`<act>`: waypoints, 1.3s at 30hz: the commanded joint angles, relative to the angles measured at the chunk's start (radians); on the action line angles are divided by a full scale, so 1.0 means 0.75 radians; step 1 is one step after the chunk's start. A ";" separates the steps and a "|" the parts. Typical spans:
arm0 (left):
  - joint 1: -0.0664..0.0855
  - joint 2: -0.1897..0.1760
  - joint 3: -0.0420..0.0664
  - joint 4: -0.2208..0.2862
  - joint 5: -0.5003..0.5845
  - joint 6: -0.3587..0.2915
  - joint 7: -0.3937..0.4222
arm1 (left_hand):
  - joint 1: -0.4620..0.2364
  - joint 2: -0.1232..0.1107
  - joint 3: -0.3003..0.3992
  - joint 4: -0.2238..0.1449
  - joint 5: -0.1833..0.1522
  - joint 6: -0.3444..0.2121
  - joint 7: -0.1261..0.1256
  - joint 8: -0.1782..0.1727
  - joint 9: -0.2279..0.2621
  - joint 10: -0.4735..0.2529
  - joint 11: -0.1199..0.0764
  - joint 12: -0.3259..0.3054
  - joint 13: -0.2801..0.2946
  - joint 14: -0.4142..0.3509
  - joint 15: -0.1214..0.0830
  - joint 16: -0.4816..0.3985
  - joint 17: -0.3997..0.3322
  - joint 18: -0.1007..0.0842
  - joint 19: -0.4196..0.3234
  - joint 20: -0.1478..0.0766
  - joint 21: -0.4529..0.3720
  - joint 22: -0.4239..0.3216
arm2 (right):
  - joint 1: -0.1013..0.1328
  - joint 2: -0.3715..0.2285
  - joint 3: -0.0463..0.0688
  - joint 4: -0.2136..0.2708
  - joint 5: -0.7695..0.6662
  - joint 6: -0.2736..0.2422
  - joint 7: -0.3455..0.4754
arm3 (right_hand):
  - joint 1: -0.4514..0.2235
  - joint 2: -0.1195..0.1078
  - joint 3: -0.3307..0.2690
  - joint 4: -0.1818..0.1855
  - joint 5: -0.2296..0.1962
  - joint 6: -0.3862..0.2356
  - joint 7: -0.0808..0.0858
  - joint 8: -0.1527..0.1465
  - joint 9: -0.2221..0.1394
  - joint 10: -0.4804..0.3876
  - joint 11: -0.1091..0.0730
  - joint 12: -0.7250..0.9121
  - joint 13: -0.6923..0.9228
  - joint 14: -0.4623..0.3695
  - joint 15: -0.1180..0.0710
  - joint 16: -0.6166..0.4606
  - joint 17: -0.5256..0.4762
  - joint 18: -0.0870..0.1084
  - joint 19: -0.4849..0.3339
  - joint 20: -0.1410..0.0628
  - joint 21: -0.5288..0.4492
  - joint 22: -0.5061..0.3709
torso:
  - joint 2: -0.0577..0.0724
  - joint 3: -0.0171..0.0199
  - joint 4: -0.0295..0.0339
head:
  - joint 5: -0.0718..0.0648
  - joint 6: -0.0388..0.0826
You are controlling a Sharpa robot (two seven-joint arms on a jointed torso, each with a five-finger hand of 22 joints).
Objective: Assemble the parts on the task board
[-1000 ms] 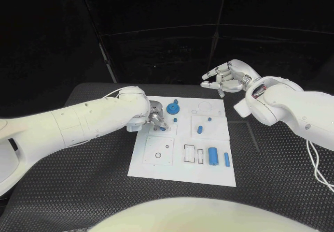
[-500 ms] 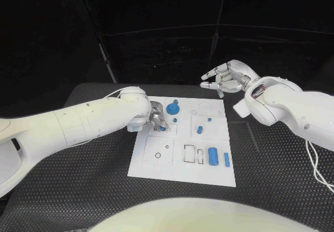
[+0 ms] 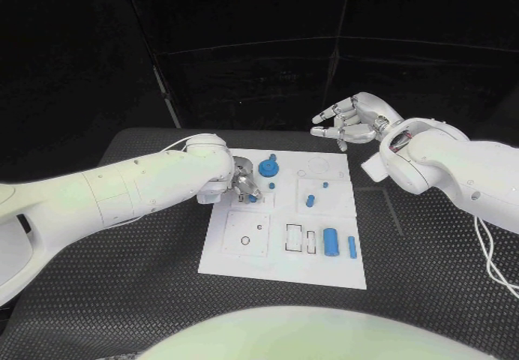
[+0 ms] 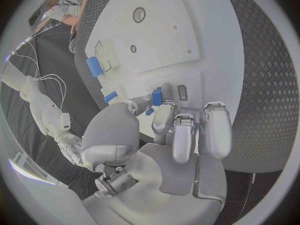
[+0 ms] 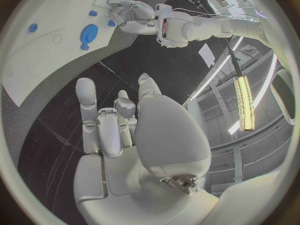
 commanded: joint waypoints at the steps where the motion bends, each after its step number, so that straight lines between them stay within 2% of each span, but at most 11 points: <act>1: -0.013 0.003 -0.010 -0.005 0.002 0.052 -0.009 | -0.012 0.000 -0.012 0.007 -0.006 0.029 -0.014 -0.010 -0.004 0.007 0.000 0.006 0.003 0.136 -0.009 0.004 0.351 -0.017 0.008 -0.001 0.003 0.041 | 0.002 0.002 0.001 0.001 -0.003 0.008 0.006 | 0.002 0.008 -0.007 0.001 0.006 0.004 -0.006 0.008 -0.001 0.001 -0.002 -0.003 -0.002 0.053 -0.007 -0.006 -0.001 0.008 -0.003 -0.006 -0.004 -0.002 | 0.000 -0.0002 -0.0005 | 0.000 -0.001; 8: -0.012 0.003 -0.010 -0.006 0.002 0.055 -0.008 | -0.046 0.010 -0.032 0.033 -0.013 0.043 -0.017 -0.017 -0.020 0.012 -0.002 0.009 0.010 0.136 -0.010 0.004 0.351 -0.019 0.012 -0.002 0.005 0.047 | 0.002 0.004 0.000 -0.001 -0.003 0.009 0.006 | 0.002 0.009 -0.008 0.001 0.007 0.004 -0.006 0.008 -0.001 0.001 -0.002 -0.003 -0.002 0.053 -0.007 -0.007 -0.002 0.008 -0.003 -0.006 -0.005 -0.003 | -0.001 0.0004 0.0000 | 0.000 -0.002; 24: -0.008 -0.010 -0.009 0.001 0.002 0.055 -0.008 | -0.111 -0.004 -0.120 0.088 -0.022 0.061 -0.018 -0.025 -0.049 0.017 -0.003 0.008 0.015 0.136 -0.011 0.004 0.351 -0.019 0.014 -0.003 0.004 0.053 | 0.002 0.003 -0.001 -0.005 -0.003 0.012 0.007 | 0.002 0.010 -0.010 0.003 0.008 0.004 -0.006 0.009 -0.001 0.000 -0.002 -0.004 -0.004 0.053 -0.007 -0.008 -0.004 0.008 -0.004 -0.006 -0.007 -0.006 | -0.002 0.0007 -0.0003 | 0.002 -0.004; 39: -0.004 -0.009 -0.009 -0.016 0.002 0.045 -0.008 | -0.142 -0.001 -0.192 0.143 -0.026 0.065 -0.019 -0.027 -0.064 0.016 -0.003 0.004 0.015 0.136 -0.012 0.004 0.351 -0.018 0.013 -0.004 -0.001 0.052 | 0.002 0.004 -0.002 -0.006 -0.003 0.014 0.006 | -0.002 0.011 -0.015 0.007 0.009 0.005 -0.006 0.011 -0.001 0.000 -0.002 -0.004 -0.005 0.053 -0.007 -0.009 -0.005 0.009 -0.006 -0.006 -0.010 -0.011 | 0.000 0.0003 -0.0008 | 0.001 -0.002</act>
